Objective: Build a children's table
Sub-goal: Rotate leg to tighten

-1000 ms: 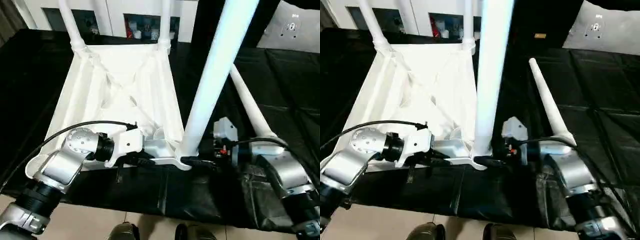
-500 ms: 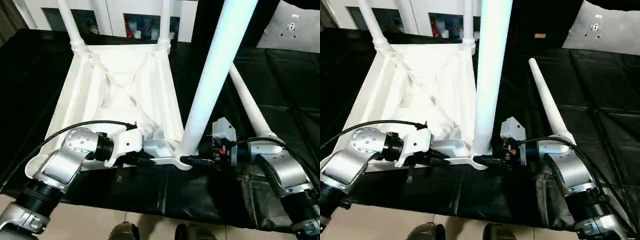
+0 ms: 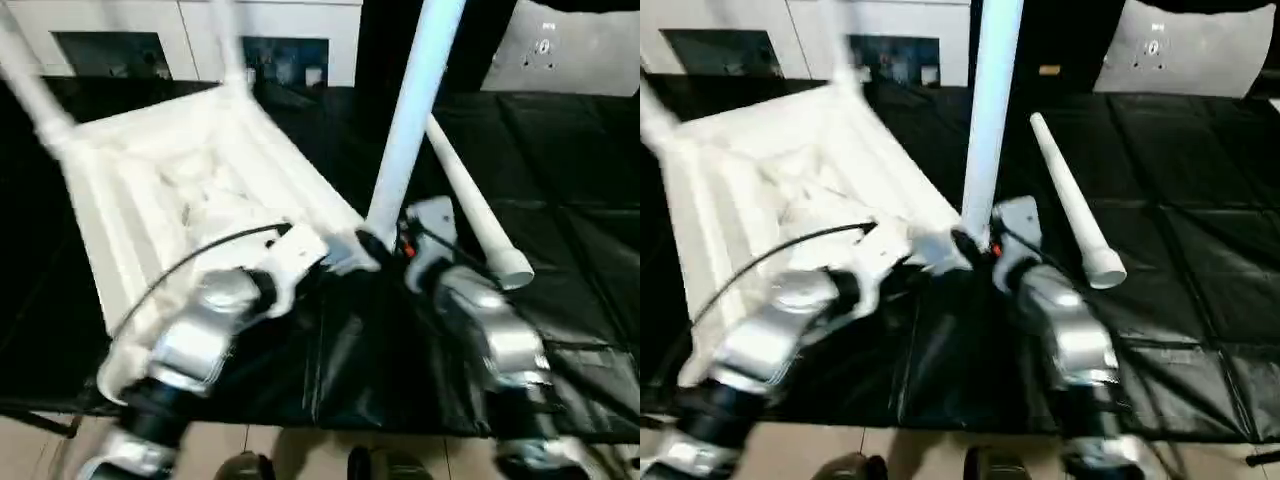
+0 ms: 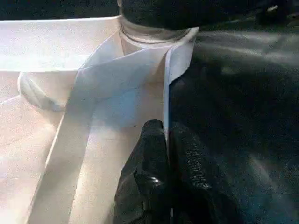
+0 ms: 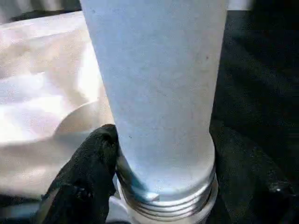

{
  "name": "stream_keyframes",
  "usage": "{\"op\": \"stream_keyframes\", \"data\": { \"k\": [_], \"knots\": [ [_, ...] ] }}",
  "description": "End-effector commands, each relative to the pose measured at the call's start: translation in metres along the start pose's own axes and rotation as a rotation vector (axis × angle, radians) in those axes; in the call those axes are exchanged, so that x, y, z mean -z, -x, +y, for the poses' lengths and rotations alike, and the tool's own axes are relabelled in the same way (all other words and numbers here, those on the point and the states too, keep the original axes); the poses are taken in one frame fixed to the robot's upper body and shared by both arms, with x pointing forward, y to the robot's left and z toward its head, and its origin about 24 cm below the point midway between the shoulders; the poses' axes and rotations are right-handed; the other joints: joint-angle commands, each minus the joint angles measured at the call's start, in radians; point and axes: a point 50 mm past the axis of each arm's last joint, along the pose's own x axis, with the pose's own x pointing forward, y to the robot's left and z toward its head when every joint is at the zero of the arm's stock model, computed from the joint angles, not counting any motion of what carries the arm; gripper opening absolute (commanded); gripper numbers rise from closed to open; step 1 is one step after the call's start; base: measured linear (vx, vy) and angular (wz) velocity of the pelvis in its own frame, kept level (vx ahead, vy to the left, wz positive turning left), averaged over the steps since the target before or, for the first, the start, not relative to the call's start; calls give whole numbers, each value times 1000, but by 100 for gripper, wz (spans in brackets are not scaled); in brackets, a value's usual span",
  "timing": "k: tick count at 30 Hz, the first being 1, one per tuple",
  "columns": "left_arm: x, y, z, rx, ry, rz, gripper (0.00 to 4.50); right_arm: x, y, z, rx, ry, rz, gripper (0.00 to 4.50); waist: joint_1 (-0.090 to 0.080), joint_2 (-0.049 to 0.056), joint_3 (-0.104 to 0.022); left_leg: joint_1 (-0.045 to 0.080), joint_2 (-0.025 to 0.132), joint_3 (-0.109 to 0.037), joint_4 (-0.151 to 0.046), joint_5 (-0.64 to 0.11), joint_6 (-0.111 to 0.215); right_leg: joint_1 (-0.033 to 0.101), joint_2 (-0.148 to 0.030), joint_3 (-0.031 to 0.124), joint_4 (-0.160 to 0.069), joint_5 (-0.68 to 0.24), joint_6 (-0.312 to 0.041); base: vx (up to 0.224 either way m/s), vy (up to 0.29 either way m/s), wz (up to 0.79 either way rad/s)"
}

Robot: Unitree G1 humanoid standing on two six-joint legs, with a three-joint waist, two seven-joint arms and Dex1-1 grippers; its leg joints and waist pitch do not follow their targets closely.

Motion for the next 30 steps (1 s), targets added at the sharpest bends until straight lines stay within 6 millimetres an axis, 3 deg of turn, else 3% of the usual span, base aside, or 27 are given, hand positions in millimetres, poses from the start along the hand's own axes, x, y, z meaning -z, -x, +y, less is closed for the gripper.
{"op": "stream_keyframes", "data": {
  "k": [1, 2, 4, 5, 6, 7, 10, 14, 21, 30],
  "knots": [
    [-34, -11, -21, 67, -58, -124, 0, 21, -7, 35, -130, -90, 69, 302, 6, -4, -73, -6, 73, -24, -62, 5, 101, 65, -121, 71, -80, -149, -192, 0, 0, 0],
    [-34, -12, -21, 70, -60, -122, 0, 21, -6, 33, -118, -97, 65, 337, 9, 0, -75, -7, 74, -25, -61, 15, 113, 66, -121, 70, -75, -114, -199, 0, 0, 0],
    [-33, -11, -20, 73, -64, -113, 0, 21, -5, 27, -100, -109, 61, 337, 9, -1, -75, -7, 75, -25, -61, 18, 128, 67, -122, 69, -74, -80, -208, 0, 0, 0],
    [-30, -10, -18, 77, -73, -100, 0, 20, -4, 21, -77, -109, 57, 359, 9, 5, -74, -6, 77, -26, -62, 2, 129, 65, -122, 67, -75, -94, -211, 0, 0, 0],
    [-29, -9, -17, 78, -75, -96, 0, 20, -4, 20, -74, -108, 55, 359, 9, 2, -73, -5, 77, -26, -63, -13, 125, 66, -122, 68, -78, -113, -211, 0, 0, 0],
    [-28, -8, -15, 79, -79, -89, 0, 20, -3, 17, -70, -108, 52, 382, 10, 5, -73, -5, 77, -26, -63, -16, 122, 67, -123, 68, -78, -117, -211, 0, 0, 0],
    [-18, -1, -5, 79, -92, -46, 0, 15, 3, 6, -65, -73, 26, 397, 10, 8, -75, -4, 77, -26, -62, -18, 116, 68, -122, 69, -77, -108, -212, 0, 0, 0],
    [-5, 10, 7, 109, -130, -16, 0, 9, 17, -6, -149, -14, -9, 442, 17, 10, -78, -6, 79, -27, -59, 14, 143, 70, -122, 68, -68, -15, -229, 0, 0, 0],
    [11, 30, 20, 278, -257, 23, 0, -6, 41, -32, -363, 159, -11, 447, 25, 6, -76, -2, 80, -23, -60, -32, 137, 68, -118, 66, -77, -109, -213, 0, 0, 0],
    [21, 47, 23, 538, -377, 52, 0, -14, 63, -40, -706, 346, 51, 447, 48, 7, -86, 1, 84, -23, -54, 14, 177, 66, -121, 64, -63, -26, -240, 0, 0, 0]
  ]
}}
